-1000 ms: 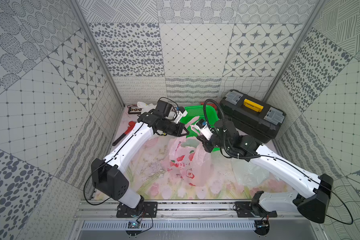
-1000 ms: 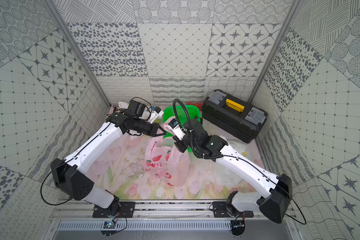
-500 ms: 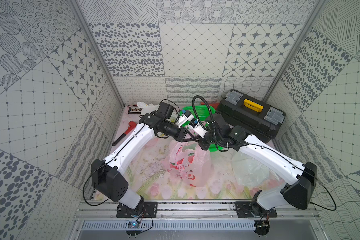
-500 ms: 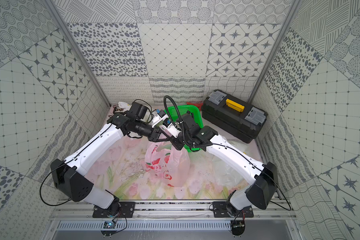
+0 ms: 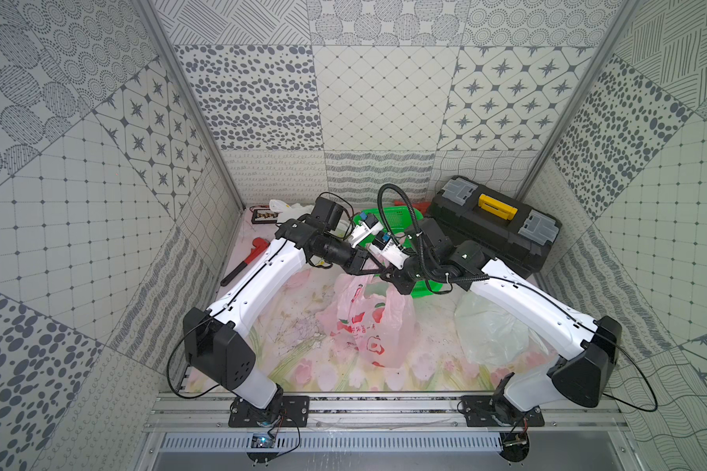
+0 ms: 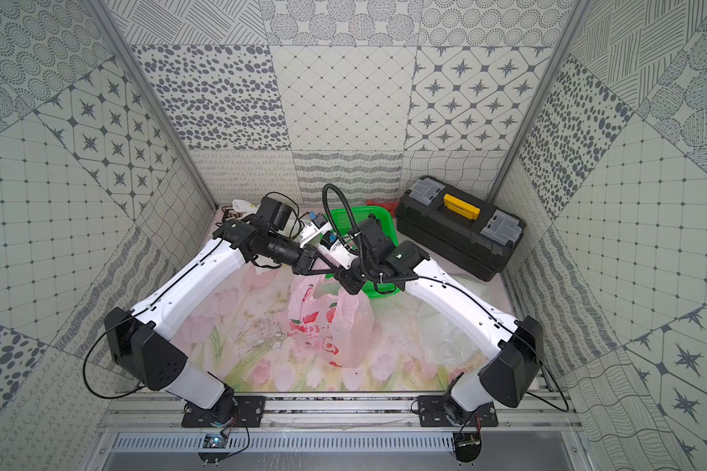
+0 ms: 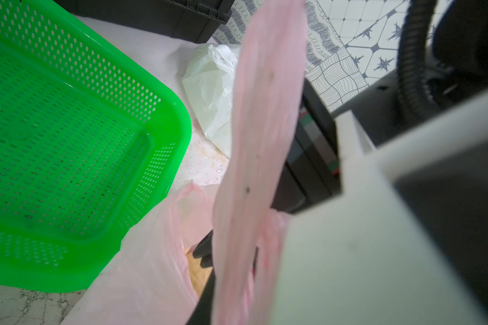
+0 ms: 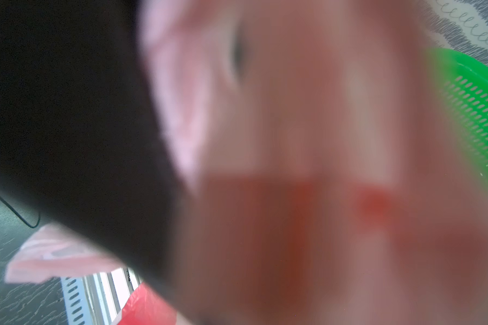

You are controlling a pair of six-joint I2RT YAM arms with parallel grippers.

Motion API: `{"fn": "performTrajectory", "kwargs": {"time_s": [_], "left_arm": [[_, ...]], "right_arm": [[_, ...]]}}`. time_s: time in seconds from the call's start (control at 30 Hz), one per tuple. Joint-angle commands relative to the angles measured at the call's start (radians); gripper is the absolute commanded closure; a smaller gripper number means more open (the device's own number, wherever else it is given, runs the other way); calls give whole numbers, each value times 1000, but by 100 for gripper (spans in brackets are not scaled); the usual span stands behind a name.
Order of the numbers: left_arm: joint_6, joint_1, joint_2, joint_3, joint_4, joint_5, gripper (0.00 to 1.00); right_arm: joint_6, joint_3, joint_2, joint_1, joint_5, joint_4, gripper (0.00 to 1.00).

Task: Place the pears into plastic bags & tie knots
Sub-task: Tie the plastic bag at the center of the board.

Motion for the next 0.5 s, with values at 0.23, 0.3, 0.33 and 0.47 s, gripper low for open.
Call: {"fn": "performTrajectory", "kwargs": {"time_s": [0.23, 0.3, 0.33, 0.47], "left_arm": [[-36, 58, -24, -31, 72, 13, 100], [-51, 68, -28, -47, 83, 10, 100], [-59, 72, -32, -54, 87, 6, 100], [-73, 74, -39, -65, 95, 15, 100]], "right_arm": [[62, -41, -49, -27, -58, 91, 63], [90, -75, -80, -37, -63, 134, 57], [106, -94, -95, -43, -65, 155, 57], [167, -145, -130, -63, -55, 233, 57]]}}
